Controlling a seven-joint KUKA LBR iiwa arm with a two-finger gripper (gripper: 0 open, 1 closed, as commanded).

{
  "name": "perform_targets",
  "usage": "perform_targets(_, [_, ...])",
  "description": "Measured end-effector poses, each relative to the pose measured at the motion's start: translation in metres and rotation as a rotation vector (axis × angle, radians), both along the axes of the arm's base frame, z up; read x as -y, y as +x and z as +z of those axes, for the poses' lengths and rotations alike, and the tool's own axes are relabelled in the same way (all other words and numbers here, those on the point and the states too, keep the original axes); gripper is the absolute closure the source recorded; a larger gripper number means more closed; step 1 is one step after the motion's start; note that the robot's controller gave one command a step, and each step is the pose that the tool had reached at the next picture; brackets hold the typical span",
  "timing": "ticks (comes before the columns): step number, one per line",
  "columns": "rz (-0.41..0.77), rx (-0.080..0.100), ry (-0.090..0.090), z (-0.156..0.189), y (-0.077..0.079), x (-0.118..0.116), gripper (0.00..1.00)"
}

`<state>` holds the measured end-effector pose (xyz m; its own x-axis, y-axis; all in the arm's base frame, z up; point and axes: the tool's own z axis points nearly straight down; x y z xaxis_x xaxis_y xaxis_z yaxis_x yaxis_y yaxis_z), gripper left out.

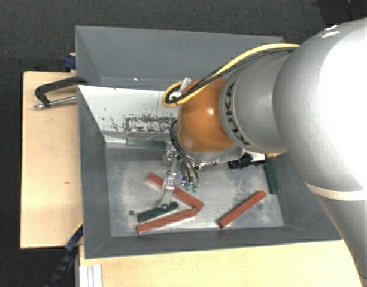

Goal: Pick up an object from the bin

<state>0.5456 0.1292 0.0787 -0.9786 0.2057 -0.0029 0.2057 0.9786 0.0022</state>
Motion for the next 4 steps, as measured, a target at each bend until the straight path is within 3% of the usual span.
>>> perform_targets(1, [0.017,0.021,0.004,-0.0183,0.0046,-0.003,1.0])
perform_targets(4, [0.02,0.005,0.001,-0.0091,0.0017,-0.0035,1.0])
